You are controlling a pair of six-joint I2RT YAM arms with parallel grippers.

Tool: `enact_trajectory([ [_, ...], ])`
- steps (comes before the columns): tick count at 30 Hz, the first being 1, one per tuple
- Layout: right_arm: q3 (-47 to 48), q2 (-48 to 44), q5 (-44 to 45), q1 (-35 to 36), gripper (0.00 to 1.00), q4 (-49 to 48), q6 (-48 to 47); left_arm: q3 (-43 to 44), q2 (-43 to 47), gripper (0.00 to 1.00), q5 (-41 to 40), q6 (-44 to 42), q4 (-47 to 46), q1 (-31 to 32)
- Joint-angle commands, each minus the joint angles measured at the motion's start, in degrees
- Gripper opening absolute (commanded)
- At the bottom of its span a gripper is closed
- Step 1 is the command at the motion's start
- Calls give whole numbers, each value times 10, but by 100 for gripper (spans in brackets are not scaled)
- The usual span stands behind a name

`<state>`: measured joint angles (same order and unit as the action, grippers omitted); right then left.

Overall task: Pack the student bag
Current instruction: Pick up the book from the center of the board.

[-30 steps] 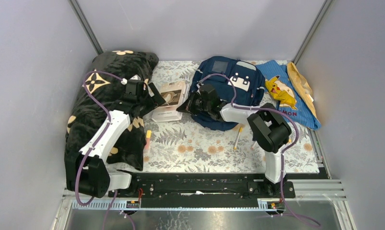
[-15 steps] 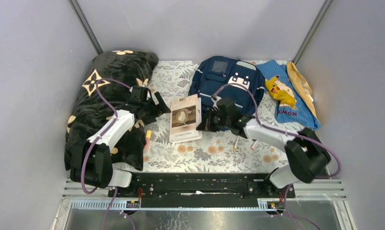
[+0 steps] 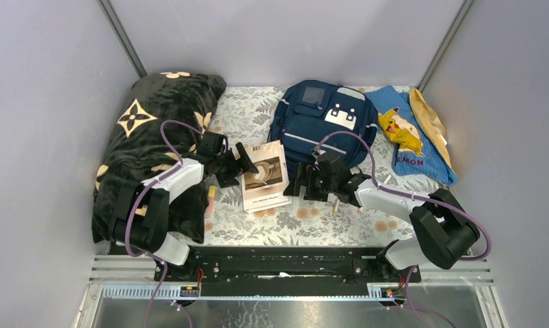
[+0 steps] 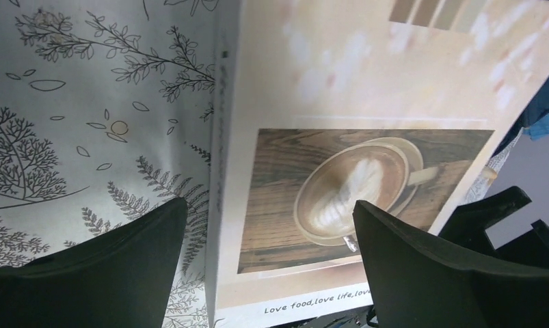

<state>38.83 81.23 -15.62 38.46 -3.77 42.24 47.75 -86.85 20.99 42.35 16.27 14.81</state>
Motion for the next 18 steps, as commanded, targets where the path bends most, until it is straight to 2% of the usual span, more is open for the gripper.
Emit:
enact_trajectory([
  [1, 23, 38, -41, -25, 100, -51, -13, 13, -15, 99, 20, 5, -42, 6],
  [5, 26, 111, -175, -25, 100, -200, 59, 32, -33, 99, 34, 8, -45, 12],
  [8, 15, 137, -198, -25, 100, -295, 119, 38, -40, 99, 36, 10, -50, 20],
  [12, 36, 156, -201, -25, 99, -321, 126, 34, -50, 99, 53, 18, -69, 23],
  [18, 45, 154, -198, -18, 87, -354, 152, 47, -60, 99, 73, 29, -90, 37],
])
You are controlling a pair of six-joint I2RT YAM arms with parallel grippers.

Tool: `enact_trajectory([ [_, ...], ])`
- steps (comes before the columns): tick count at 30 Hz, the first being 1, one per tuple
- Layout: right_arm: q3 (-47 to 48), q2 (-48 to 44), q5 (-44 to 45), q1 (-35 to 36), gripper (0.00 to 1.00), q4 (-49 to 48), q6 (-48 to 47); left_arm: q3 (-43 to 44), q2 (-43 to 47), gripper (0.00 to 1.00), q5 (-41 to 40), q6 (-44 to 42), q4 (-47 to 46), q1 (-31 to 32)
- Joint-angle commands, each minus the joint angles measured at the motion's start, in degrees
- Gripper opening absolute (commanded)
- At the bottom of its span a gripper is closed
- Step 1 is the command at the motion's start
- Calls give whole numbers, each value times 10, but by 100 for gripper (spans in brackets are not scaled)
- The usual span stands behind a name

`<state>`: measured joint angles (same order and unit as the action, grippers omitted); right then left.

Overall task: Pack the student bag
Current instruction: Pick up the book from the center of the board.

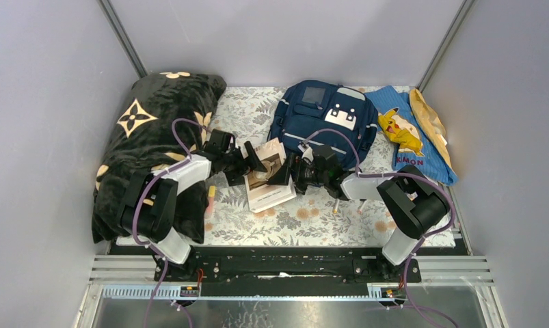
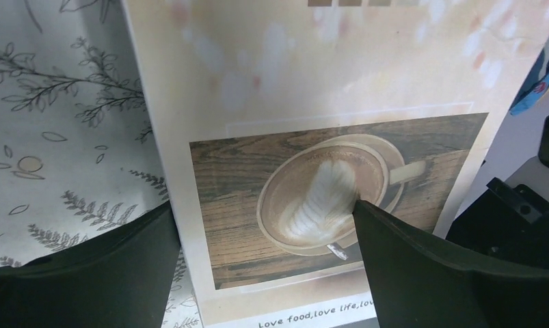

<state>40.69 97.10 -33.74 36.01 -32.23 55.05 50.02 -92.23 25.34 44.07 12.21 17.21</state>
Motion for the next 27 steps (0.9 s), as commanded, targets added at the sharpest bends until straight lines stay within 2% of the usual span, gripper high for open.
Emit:
enact_trajectory([
  [1, 26, -9, -14, 7, 85, -63, 24, 28, -4, 99, 30, 16, -54, 16],
  [9, 8, -83, 14, 4, 38, 14, -1, 69, 28, 99, 37, 14, -60, 25],
  [13, -6, -130, 29, -14, 26, 34, -13, 109, 36, 99, 45, -8, -44, 25],
  [19, -22, -255, 47, -96, 21, 122, -29, 207, 17, 99, -2, -79, 12, 25],
  [22, -30, -356, 103, -146, 19, 239, -63, 249, 3, 99, -82, -110, 35, 38],
  [27, -4, -499, 249, -215, 21, 469, -112, 378, -72, 99, -204, -255, 125, 123],
])
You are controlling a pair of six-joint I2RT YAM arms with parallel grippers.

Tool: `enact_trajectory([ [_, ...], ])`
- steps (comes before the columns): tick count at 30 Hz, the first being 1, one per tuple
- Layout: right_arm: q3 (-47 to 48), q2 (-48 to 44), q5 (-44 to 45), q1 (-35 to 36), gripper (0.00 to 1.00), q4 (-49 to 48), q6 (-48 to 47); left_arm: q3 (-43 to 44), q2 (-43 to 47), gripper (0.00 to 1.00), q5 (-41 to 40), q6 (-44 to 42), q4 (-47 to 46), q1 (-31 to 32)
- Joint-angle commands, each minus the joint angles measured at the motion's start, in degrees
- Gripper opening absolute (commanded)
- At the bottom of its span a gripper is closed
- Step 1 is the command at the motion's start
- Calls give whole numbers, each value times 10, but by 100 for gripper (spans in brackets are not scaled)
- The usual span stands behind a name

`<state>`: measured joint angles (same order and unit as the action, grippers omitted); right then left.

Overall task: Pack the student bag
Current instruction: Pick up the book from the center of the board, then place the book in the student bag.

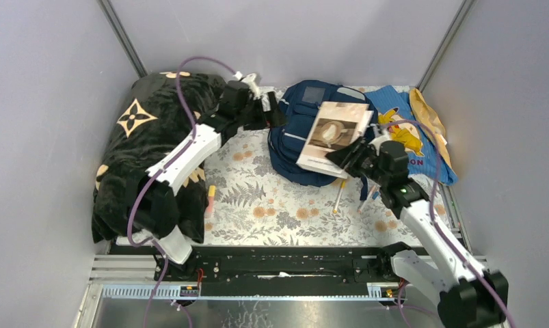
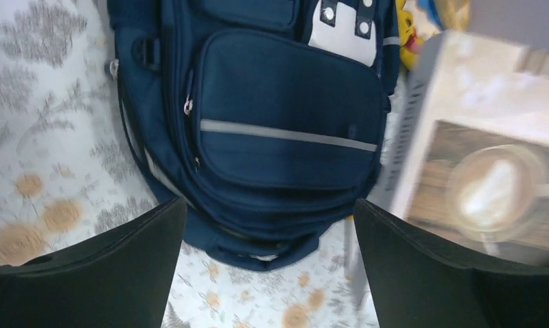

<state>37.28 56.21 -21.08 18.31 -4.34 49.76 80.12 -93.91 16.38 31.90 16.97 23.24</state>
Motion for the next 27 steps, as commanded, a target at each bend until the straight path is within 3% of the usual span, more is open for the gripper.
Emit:
enact_trajectory([
  [1, 39, -107, 145, -47, 22, 222, -71, 91, -70, 99, -143, -159, 88, 81],
  [4, 66, -142, 203, -74, 26, 288, -88, 67, -71, 99, -214, -188, 46, 116],
  [8, 101, -150, 265, -88, 26, 343, -99, -14, -40, 99, -233, -329, -56, 180],
  [17, 153, -174, 322, -89, 24, 370, -108, -5, -76, 95, -136, -496, -41, 244],
  [23, 131, -234, 379, -89, 26, 374, -87, -24, -110, 98, -175, -549, -74, 279],
  [27, 128, -234, 386, -89, 28, 379, -87, -27, -135, 95, -196, -576, -94, 290],
])
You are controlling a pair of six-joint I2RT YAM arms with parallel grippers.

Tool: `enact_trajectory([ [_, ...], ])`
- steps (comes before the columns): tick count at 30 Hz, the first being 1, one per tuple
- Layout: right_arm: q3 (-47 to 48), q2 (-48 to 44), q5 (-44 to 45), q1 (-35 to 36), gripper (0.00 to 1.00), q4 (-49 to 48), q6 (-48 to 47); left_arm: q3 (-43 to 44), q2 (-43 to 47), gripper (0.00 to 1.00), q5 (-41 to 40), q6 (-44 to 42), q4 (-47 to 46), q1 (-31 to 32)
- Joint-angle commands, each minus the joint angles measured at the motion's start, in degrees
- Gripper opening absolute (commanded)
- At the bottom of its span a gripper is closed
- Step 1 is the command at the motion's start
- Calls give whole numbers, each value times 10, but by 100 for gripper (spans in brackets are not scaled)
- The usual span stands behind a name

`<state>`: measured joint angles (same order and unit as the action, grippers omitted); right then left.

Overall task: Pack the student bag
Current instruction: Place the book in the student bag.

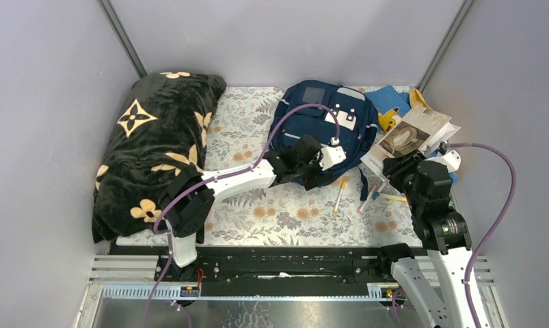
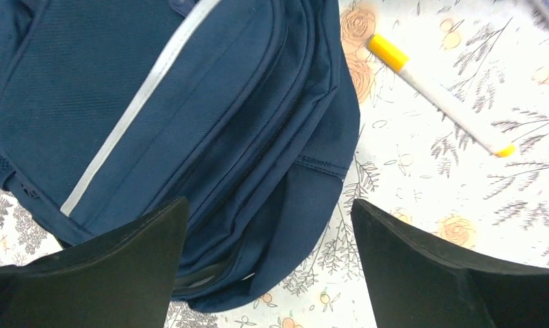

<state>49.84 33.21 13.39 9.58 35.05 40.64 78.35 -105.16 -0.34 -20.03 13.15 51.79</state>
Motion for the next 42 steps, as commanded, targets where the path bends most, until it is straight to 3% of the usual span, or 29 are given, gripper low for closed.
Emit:
enact_trajectory([
  [1, 2, -3, 43, -2, 28, -15, 7, -13, -30, 93, -38, -61, -72, 5],
  [6, 1, -2, 48, -2, 30, -39, -1, -28, -51, 76, -86, -61, -138, 4],
  [11, -5, 7, 34, -2, 30, -50, -6, -37, -63, 40, -154, -21, -226, 4],
  [16, -3, 7, 30, -2, 30, -61, -10, -19, -89, 35, -174, -13, -250, -1],
  [18, -5, 7, 28, -1, 30, -59, -9, -6, -98, 9, -177, -8, -241, -2],
  [19, -8, 8, 27, -1, 30, -59, -8, 7, -101, 0, -179, -1, -227, -4],
  [23, -20, 11, -2, -2, 30, -62, -9, 104, -109, 0, -163, 86, -99, -27],
  [26, 9, 32, -19, -2, 30, -43, -32, 140, -99, 0, -38, 172, -59, -88],
  [29, 36, 37, -57, -2, 30, -38, -58, 154, -92, 0, 37, 241, -52, -130],
  [34, 59, 55, -198, -1, 30, -32, -97, 195, -80, 0, 72, 307, -41, -150],
  [38, 22, 51, -318, -2, 30, -73, -102, 238, -85, 0, 127, 350, -35, -162],
  [42, -11, 60, -465, -1, 27, -132, -107, 281, -89, 0, 107, 372, -21, -163],
])
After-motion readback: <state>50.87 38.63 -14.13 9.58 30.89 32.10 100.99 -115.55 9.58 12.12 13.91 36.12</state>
